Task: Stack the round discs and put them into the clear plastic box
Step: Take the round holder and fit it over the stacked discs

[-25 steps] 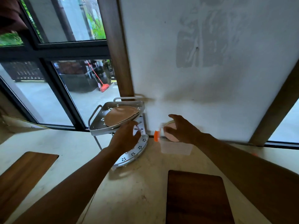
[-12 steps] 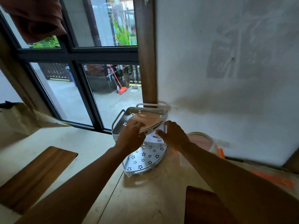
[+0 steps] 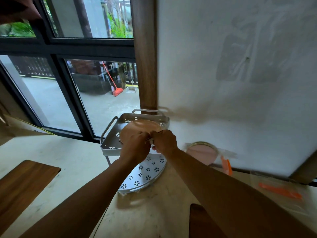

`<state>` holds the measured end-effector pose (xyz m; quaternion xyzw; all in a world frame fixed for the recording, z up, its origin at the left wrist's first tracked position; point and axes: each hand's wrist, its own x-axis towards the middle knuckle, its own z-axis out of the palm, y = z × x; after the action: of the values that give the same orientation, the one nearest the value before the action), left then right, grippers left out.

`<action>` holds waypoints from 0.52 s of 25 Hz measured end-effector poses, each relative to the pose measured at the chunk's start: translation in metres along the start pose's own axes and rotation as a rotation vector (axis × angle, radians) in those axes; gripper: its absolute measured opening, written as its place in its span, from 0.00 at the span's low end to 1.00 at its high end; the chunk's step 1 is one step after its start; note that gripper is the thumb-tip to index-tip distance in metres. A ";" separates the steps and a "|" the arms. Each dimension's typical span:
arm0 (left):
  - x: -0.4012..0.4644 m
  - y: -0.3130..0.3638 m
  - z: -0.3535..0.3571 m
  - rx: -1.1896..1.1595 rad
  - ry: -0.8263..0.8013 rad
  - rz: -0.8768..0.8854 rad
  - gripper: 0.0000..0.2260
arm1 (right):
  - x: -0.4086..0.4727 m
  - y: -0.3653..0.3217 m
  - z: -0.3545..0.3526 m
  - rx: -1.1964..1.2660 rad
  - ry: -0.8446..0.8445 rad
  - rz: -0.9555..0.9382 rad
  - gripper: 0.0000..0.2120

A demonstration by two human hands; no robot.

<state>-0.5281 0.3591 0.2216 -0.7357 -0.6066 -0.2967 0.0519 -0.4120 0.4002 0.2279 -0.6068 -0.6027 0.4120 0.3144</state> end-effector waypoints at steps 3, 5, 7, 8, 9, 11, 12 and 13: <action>0.003 -0.004 0.006 -0.021 0.051 0.036 0.08 | 0.000 0.002 0.001 0.099 0.028 0.091 0.10; 0.004 -0.005 0.005 -0.040 0.074 0.076 0.08 | 0.000 0.002 0.002 0.152 0.024 0.111 0.08; 0.006 -0.004 0.000 -0.075 0.086 0.090 0.09 | -0.002 -0.001 0.002 0.212 0.022 0.148 0.07; 0.006 -0.002 -0.004 -0.082 0.100 0.102 0.09 | -0.002 -0.005 0.002 0.210 0.025 0.156 0.08; 0.005 0.000 -0.007 -0.083 0.119 0.115 0.09 | -0.002 -0.008 0.002 0.185 0.032 0.148 0.11; 0.004 0.004 -0.016 -0.076 0.146 0.098 0.08 | -0.003 -0.019 0.000 0.123 0.060 0.089 0.14; 0.003 0.006 -0.021 -0.062 0.158 0.067 0.08 | -0.005 -0.025 -0.001 0.112 0.071 0.052 0.14; 0.002 0.008 -0.026 -0.044 0.174 0.033 0.08 | -0.008 -0.031 -0.002 0.112 0.080 0.018 0.13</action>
<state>-0.5305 0.3473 0.2463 -0.7181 -0.5810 -0.3718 0.0929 -0.4241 0.3947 0.2575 -0.6096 -0.5602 0.4234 0.3679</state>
